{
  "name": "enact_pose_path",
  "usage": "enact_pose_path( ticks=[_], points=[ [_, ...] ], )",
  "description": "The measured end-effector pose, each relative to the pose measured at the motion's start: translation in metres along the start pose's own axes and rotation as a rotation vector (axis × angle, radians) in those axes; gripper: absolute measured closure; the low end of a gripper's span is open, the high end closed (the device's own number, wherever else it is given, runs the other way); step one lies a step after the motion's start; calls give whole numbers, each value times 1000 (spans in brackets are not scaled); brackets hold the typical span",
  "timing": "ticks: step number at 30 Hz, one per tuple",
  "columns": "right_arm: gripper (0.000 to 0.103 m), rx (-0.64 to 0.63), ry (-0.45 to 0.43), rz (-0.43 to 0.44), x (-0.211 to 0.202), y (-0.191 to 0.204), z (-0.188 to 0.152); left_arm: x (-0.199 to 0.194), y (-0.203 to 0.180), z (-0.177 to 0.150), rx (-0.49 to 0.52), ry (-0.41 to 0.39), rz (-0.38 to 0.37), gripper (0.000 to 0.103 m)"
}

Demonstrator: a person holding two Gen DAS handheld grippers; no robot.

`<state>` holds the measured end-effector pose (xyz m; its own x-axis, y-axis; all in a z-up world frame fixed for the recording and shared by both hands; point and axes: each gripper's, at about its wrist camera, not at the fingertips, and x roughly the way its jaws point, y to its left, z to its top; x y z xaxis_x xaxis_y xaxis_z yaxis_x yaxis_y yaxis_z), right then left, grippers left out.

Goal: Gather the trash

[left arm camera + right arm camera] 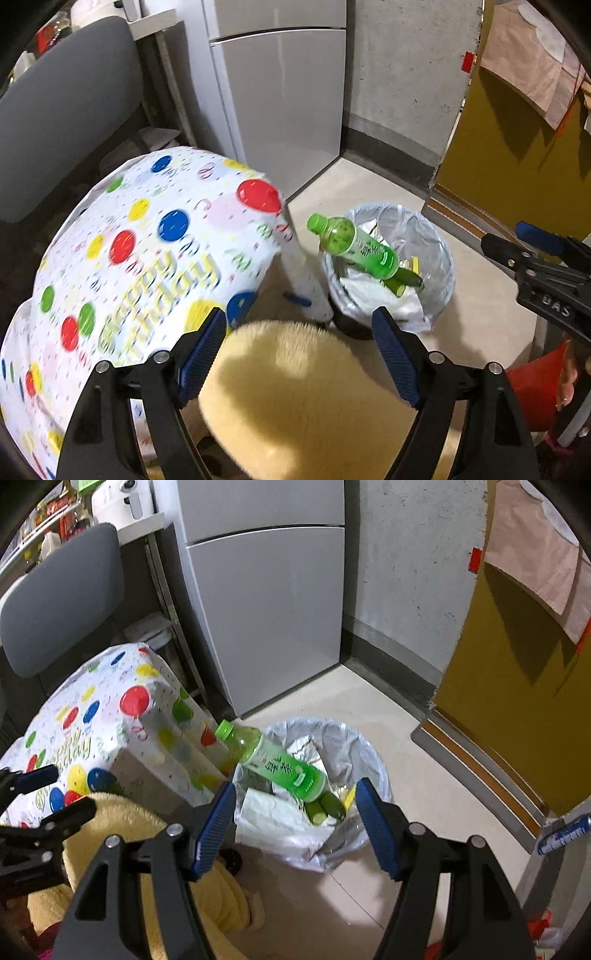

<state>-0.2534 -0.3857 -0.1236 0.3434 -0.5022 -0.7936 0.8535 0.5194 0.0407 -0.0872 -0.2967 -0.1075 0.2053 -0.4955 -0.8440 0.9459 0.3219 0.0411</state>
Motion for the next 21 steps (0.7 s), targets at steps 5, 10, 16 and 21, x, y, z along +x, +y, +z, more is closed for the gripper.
enact_pose_path(
  ticks=[5, 10, 16, 21],
  points=[
    [30, 38, 0, -30, -17, 6, -7, -19, 1, -10, -4, -25, 0, 18],
    [26, 76, 18, -44, -23, 8, -11, -27, -6, -10, 13, -41, -2, 18],
    [26, 77, 40, -42, -16, 5, -13, -27, -6, -8, -2, -42, -1, 18],
    [26, 22, 28, -18, -18, 14, -11, -30, 0, -7, -28, -38, 21, 18]
  ],
)
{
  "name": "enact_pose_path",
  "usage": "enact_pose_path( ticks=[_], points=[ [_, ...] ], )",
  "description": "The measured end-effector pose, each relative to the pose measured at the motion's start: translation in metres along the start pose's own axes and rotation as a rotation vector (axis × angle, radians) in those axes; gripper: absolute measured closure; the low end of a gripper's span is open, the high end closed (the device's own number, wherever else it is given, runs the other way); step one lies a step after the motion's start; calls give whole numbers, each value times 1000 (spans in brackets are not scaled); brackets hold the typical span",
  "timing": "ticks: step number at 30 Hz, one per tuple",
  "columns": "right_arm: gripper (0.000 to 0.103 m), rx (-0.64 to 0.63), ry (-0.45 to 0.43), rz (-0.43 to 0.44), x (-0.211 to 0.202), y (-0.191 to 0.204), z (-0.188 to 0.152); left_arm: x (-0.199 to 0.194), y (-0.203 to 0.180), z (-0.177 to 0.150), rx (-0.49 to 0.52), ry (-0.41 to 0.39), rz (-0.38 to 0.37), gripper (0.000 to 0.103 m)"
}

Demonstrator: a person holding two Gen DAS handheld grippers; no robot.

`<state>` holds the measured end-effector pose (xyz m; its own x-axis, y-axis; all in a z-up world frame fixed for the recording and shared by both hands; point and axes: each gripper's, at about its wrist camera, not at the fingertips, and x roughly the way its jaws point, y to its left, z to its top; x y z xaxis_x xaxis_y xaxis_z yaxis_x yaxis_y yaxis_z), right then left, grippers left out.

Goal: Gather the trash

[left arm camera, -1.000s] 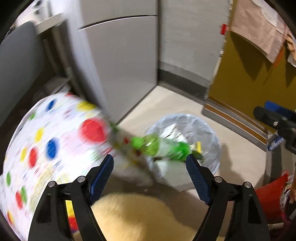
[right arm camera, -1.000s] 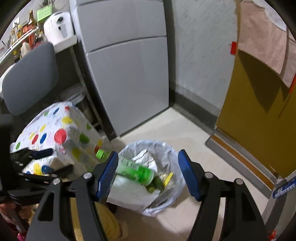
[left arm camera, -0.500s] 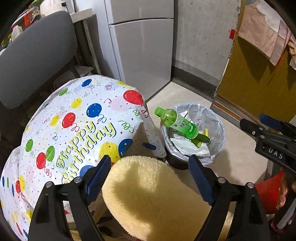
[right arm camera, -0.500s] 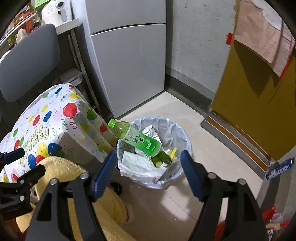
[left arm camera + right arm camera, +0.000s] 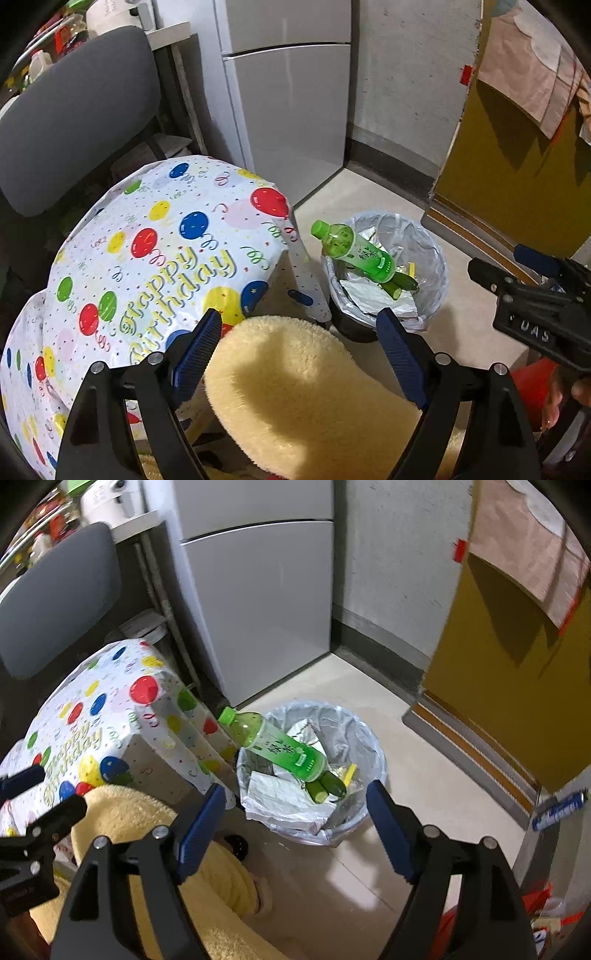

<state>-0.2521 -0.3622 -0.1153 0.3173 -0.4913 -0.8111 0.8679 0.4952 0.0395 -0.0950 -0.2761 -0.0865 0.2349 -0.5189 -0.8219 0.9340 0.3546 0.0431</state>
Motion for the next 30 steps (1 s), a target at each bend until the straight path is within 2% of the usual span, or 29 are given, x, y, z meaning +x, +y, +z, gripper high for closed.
enact_pose_path(
  ticks=[7, 15, 30],
  points=[
    [26, -116, -10, 49, -4, 20, 5, -3, 18, -9, -79, 42, 73, 18],
    [26, -65, 6, 45, 6, 2, 5, 2, 14, -10, -86, 75, 67, 18],
    [26, -62, 17, 39, 10, -1, 5, 2, 10, -7, -71, 65, 51, 18]
  ],
)
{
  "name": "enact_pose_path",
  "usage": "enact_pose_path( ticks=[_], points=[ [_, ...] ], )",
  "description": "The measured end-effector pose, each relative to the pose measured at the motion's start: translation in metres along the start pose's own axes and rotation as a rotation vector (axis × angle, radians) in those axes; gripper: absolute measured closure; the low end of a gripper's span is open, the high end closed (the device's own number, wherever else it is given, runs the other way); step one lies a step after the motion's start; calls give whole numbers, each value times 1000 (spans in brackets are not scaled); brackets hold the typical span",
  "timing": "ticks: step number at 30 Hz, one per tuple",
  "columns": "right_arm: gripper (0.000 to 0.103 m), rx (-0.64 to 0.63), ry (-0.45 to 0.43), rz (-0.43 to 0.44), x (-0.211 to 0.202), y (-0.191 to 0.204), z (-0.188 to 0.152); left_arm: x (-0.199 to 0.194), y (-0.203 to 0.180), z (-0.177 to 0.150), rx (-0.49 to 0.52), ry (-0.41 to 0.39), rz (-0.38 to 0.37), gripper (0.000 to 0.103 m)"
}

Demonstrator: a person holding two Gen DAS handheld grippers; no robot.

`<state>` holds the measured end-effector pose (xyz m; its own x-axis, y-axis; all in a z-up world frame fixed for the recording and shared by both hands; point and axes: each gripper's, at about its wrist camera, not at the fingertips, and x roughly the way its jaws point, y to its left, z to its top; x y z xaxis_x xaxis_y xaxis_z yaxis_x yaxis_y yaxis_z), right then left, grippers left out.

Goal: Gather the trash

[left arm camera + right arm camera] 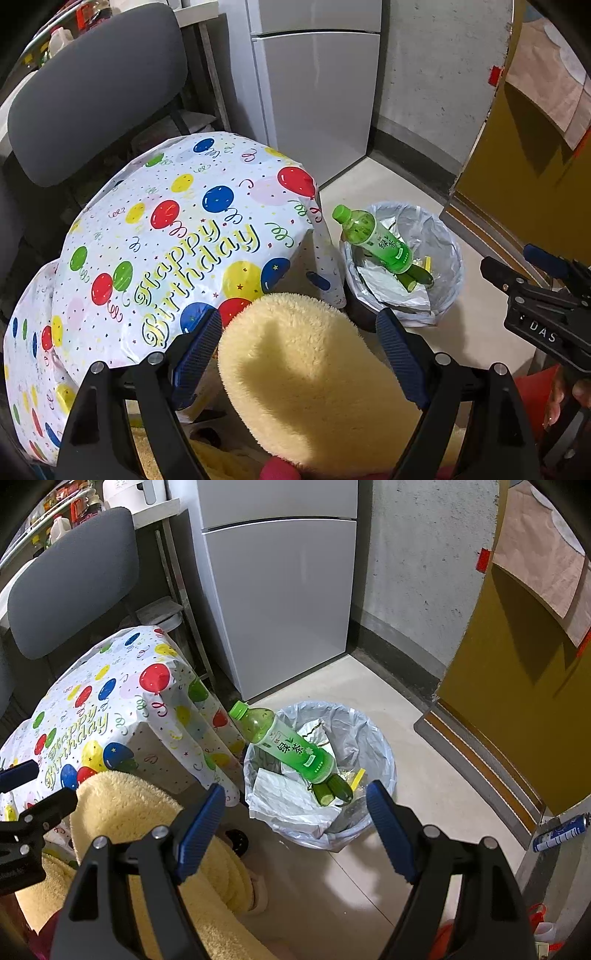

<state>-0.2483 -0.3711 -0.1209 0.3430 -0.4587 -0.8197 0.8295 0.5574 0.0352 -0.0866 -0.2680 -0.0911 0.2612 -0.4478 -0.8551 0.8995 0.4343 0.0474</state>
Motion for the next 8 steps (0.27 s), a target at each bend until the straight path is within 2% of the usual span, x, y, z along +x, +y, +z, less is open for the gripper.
enact_pose_path(
  ticks=[8],
  points=[
    [26, 0, -3, -2, 0, 1, 0, 1, 0, 0, -5, 13, -1, 18]
  ],
)
